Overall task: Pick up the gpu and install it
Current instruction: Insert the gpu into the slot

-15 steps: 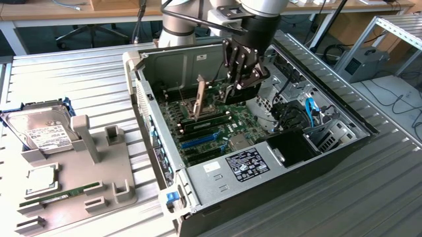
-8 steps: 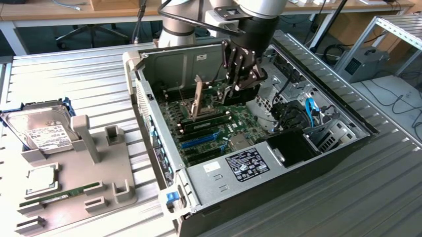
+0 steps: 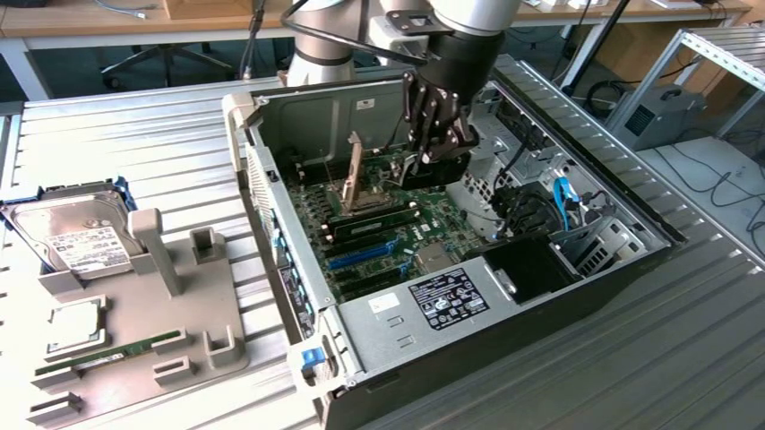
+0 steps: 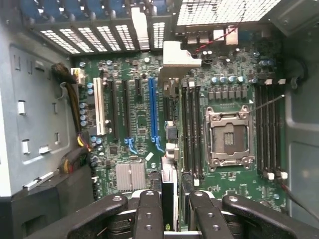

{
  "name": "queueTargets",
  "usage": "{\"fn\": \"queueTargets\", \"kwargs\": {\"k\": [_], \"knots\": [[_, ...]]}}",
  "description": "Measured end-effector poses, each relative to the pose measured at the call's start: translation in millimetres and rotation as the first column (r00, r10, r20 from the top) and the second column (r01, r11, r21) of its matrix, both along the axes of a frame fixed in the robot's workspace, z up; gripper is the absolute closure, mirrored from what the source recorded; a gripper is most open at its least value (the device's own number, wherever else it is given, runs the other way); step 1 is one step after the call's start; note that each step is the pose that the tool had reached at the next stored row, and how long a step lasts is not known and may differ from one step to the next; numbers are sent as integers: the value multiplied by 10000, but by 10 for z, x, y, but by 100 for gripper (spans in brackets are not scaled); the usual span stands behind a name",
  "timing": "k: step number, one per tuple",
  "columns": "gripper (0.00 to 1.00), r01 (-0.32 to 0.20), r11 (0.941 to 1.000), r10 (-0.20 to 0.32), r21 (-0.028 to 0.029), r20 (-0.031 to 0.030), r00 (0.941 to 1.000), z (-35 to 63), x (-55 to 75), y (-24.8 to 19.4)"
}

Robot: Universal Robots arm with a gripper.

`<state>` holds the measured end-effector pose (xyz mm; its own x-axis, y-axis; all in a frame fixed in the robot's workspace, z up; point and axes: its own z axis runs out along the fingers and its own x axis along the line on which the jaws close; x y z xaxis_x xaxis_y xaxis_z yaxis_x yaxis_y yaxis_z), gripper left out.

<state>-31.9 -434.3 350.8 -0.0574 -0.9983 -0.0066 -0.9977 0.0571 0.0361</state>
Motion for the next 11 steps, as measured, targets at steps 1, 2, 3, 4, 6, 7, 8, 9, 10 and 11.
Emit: {"fn": "queueTargets", "kwargs": {"k": [1,2,3,4,6,7,8,9,10,11], "knots": [[74,-1,10000,1,92,0,10000,0,-2,-1],[74,-1,9998,1,177,1,10000,0,-3,-3],[74,-13,9996,13,269,1,10000,0,-3,-7],[74,-53,9996,53,289,1,10000,0,-4,-9],[74,-261,9992,261,297,1,9997,0,-4,-9],[74,-339,9990,339,298,1,9994,0,-4,-10],[74,-419,9987,419,300,1,9991,-1,-4,-10],[74,-420,9987,421,304,1,9991,-2,-4,-11],[74,-421,9986,421,309,2,9991,-4,-4,-12],[74,-422,9986,422,312,2,9991,-5,-6,-16]]}}
